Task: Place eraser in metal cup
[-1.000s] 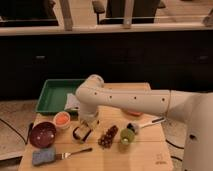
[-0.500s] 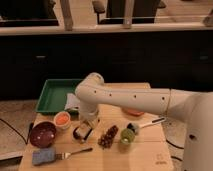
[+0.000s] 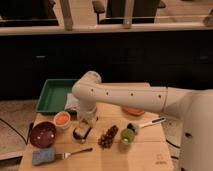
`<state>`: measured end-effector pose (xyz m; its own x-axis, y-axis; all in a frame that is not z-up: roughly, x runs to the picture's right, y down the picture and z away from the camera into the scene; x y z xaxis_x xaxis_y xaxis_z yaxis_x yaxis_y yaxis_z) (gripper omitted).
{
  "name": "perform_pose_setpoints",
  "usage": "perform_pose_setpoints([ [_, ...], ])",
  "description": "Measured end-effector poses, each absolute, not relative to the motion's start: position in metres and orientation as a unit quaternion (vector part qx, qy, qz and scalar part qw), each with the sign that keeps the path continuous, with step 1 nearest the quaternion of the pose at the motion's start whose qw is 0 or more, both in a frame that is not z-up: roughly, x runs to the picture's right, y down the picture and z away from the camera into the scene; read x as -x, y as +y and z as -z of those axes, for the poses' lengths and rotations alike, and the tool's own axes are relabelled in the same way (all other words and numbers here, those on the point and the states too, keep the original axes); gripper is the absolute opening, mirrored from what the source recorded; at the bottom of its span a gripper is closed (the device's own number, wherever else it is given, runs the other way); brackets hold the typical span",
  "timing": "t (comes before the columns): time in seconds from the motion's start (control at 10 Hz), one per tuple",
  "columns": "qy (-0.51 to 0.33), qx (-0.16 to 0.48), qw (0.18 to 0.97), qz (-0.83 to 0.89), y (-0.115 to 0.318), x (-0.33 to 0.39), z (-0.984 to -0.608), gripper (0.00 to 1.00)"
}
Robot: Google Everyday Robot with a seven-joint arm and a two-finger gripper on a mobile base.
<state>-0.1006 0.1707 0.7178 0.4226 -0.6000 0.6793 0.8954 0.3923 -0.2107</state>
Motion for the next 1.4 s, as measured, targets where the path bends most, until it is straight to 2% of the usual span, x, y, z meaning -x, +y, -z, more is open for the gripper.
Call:
perform_pose_setpoints([
  [0.9,-0.268,0.290,0.764,0.510,0.189,0.133,-0.716,0.01],
  [1.0,-0.268,0.291,0.763,0.511,0.190,0.134,-0.716,0.05],
  [1.2,-0.270,0.292,0.761,0.513,0.192,0.137,-0.716,0.27],
  [1.4,-0.270,0.293,0.760,0.514,0.193,0.139,-0.717,0.43],
])
